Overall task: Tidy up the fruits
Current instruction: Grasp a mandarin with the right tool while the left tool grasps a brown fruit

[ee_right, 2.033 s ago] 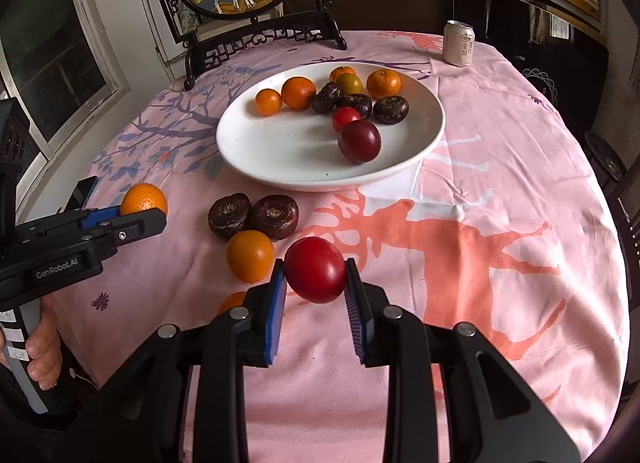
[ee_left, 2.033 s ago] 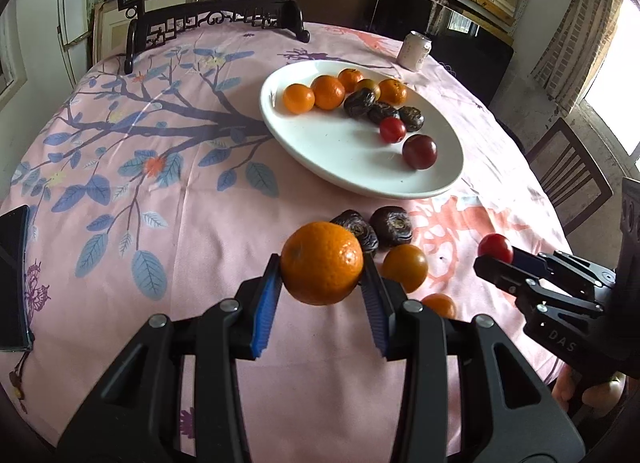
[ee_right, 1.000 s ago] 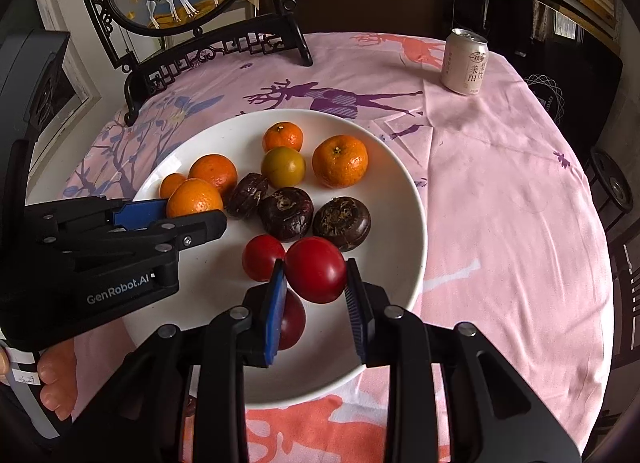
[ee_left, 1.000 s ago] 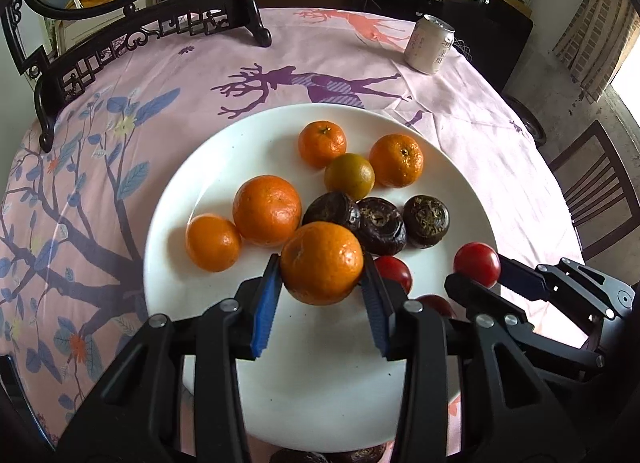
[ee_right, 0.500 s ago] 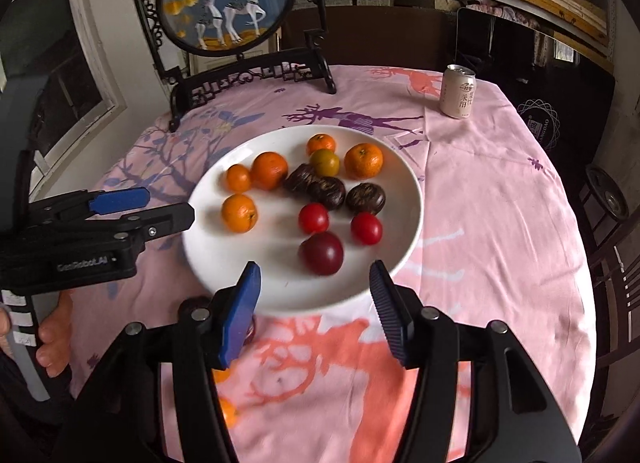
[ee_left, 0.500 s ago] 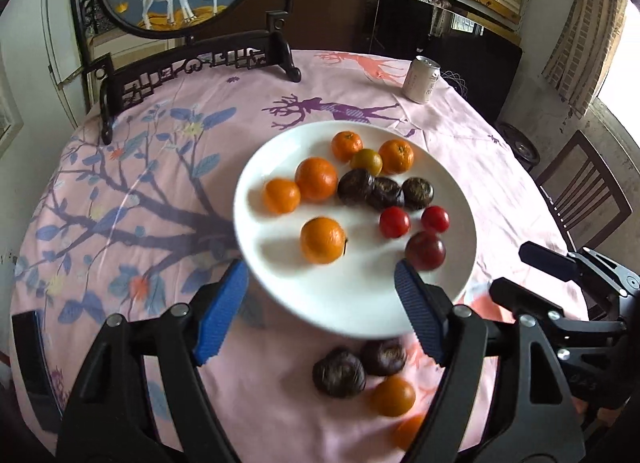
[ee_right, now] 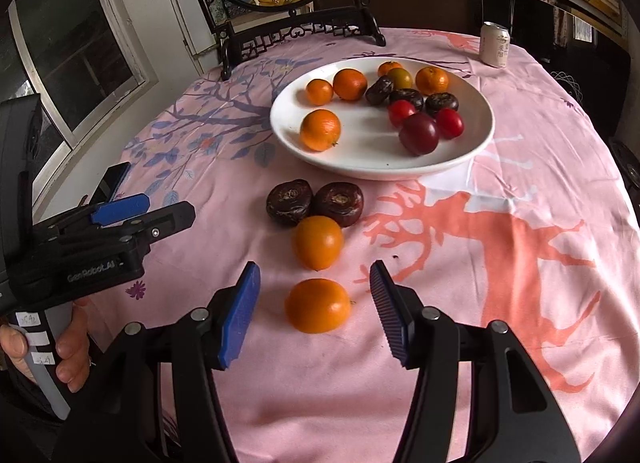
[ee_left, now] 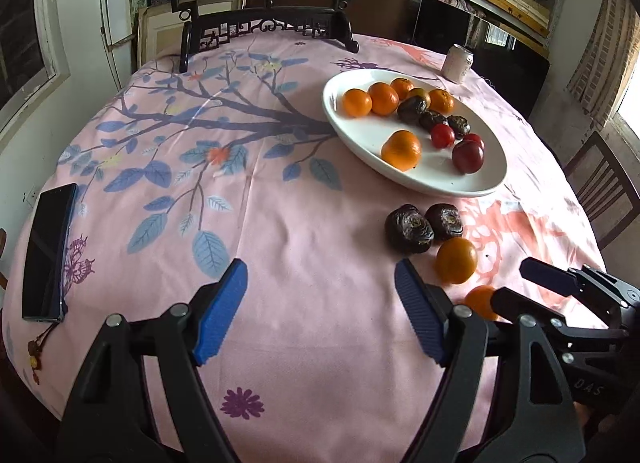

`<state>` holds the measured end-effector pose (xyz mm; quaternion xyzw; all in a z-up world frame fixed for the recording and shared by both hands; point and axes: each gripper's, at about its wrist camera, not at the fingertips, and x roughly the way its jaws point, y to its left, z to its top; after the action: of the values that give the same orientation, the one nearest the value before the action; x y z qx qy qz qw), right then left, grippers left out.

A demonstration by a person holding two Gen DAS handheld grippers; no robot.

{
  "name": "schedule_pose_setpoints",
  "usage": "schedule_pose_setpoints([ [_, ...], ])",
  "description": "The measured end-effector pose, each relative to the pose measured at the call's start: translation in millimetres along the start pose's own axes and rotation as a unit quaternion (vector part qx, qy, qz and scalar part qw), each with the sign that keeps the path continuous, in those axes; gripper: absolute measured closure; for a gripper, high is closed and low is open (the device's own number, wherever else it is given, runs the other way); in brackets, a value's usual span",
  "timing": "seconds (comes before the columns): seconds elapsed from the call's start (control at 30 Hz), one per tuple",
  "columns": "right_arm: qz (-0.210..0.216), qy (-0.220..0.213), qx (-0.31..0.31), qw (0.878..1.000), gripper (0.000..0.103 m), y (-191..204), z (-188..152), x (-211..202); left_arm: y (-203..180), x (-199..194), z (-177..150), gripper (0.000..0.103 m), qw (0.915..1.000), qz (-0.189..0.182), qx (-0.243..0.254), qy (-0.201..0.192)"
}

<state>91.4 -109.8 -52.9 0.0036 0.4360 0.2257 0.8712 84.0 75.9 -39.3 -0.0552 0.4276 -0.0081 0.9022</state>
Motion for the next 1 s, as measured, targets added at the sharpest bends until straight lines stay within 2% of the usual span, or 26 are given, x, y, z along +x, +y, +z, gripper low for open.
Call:
schedule_pose_setpoints([
  [0.3, -0.005, 0.028, 0.003, 1.000, 0.047, 3, 14, 42, 13, 0, -3, 0.025, 0.9997, -0.017, -0.014, 0.007],
  [0.33, -0.007, 0.031, 0.004, 0.999, 0.051, 3, 15, 46, 13, 1, -3, 0.025, 0.9997, -0.020, -0.013, 0.008],
  [0.4, -0.011, 0.039, 0.005, 0.999, 0.067, 2, 16, 55, 9, 5, -3, 0.025, 0.9996, -0.026, -0.008, 0.012],
  [0.43, -0.008, 0.035, 0.006, 0.999, 0.067, 2, 16, 55, 6, 7, -2, 0.025, 0.9995, -0.027, -0.004, 0.014],
  [0.5, -0.006, 0.018, 0.016, 1.000, 0.068, 0, 16, 44, 0, 14, -1, 0.025, 0.9994, -0.027, 0.005, 0.021],
  [0.57, -0.030, -0.010, 0.004, 0.999, 0.068, 0, 17, 26, -8, 22, 1, 0.025, 0.9990, -0.033, 0.012, 0.028],
  [0.67, -0.047, -0.033, 0.020, 0.998, 0.068, -16, 16, 1, -25, 37, 4, 0.025, 0.9976, -0.049, 0.024, 0.042],
  [0.9, -0.037, -0.035, 0.085, 0.995, 0.067, -62, -7, -25, -50, 72, 12, 0.026, 0.9943, -0.064, 0.046, 0.072],
  [1.0, -0.035, -0.044, 0.096, 0.994, 0.067, -69, -10, -33, -55, 77, 15, 0.036, 0.9943, -0.061, 0.054, 0.068],
])
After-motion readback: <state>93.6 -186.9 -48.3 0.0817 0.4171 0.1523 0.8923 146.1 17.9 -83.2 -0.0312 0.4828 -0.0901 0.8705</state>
